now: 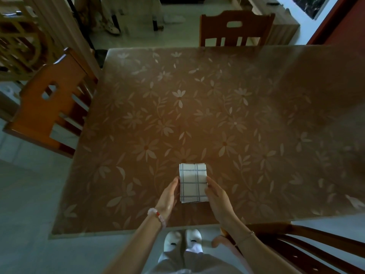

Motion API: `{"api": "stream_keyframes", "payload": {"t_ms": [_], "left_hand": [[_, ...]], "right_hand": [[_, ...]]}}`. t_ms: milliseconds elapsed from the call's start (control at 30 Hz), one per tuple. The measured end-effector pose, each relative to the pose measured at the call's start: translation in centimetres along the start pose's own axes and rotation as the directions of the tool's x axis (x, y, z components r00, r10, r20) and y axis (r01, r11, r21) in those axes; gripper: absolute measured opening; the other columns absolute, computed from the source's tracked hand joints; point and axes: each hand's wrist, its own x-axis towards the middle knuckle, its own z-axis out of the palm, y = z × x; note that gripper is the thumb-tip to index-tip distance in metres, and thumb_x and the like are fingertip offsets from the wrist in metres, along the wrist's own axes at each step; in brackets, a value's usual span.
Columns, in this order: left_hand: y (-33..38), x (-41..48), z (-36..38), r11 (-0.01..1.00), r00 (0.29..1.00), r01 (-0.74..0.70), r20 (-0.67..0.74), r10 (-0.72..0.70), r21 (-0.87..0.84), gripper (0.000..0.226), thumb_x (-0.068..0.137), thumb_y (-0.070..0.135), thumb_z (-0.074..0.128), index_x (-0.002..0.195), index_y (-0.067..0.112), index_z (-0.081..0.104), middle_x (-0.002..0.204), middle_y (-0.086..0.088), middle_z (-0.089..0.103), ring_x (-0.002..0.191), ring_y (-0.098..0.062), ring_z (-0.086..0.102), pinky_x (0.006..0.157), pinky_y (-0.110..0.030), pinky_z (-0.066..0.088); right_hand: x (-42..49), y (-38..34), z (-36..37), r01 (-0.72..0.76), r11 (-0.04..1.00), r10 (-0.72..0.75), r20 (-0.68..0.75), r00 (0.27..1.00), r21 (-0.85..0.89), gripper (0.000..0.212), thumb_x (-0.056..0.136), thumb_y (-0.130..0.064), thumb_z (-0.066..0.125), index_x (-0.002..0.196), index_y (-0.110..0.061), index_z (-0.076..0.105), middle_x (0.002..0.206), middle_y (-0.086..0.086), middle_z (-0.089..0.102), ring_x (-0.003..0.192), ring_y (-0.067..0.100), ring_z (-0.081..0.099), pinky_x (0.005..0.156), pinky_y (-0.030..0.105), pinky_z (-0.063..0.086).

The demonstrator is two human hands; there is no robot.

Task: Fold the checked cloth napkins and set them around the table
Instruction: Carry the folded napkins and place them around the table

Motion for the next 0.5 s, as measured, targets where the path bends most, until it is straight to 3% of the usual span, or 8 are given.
{"api": "stream_keyframes", "payload": {"t_ms": [100, 167, 333, 500], "left_hand": [[0.2, 0.0, 0.4, 1.000, 0.999, -0.030, 0.013, 0.030, -0.001, 0.049, 0.098, 0.038, 0.028, 0.141, 0.015, 0.034, 0.141, 0.003, 0.038, 0.132, -0.014, 0.034, 0.112, -0.033, 0.025], [0.4, -0.4, 0.9, 0.998, 0.998, -0.055, 0.024, 0.055, 0.006, 0.047, 0.100, 0.034, 0.024, 0.143, 0.016, 0.030, 0.141, 0.006, 0.037, 0.131, -0.009, 0.032, 0.110, -0.027, 0.025], [0.1, -0.6, 0.8, 0.998, 0.999, -0.051, -0.018, 0.052, 0.031, 0.050, 0.099, 0.036, 0.024, 0.146, 0.017, 0.022, 0.151, 0.004, 0.024, 0.139, -0.011, 0.021, 0.116, -0.032, 0.017], [0.1, -1.1, 0.6, 0.999, 0.998, -0.034, -0.051, 0.034, -0.001, 0.052, 0.099, 0.038, 0.023, 0.146, 0.015, 0.022, 0.152, 0.002, 0.023, 0.140, -0.012, 0.020, 0.116, -0.032, 0.015]], "right_hand": [[-0.2, -0.2, 0.2, -0.040, 0.997, 0.039, 0.014, 0.999, 0.063, 0.043, 0.096, -0.018, 0.044, 0.139, -0.022, 0.043, 0.115, -0.006, 0.062, 0.106, 0.008, 0.056, 0.090, 0.027, 0.047], [-0.4, -0.3, 0.3, -0.051, 0.994, 0.049, 0.024, 0.999, 0.092, 0.044, 0.095, -0.017, 0.044, 0.139, -0.021, 0.043, 0.118, -0.004, 0.061, 0.105, 0.007, 0.055, 0.086, 0.021, 0.045], [-0.9, -1.0, 0.1, -0.024, 0.988, 0.022, 0.015, 1.000, 0.151, 0.034, 0.096, -0.012, 0.043, 0.125, -0.025, 0.054, 0.105, -0.011, 0.065, 0.098, 0.002, 0.058, 0.076, 0.015, 0.044], [-0.9, -0.7, 0.2, -0.019, 0.976, 0.013, 0.027, 1.000, 0.219, 0.032, 0.096, -0.013, 0.043, 0.122, -0.027, 0.055, 0.106, -0.009, 0.065, 0.100, 0.005, 0.059, 0.080, 0.019, 0.047]]}}
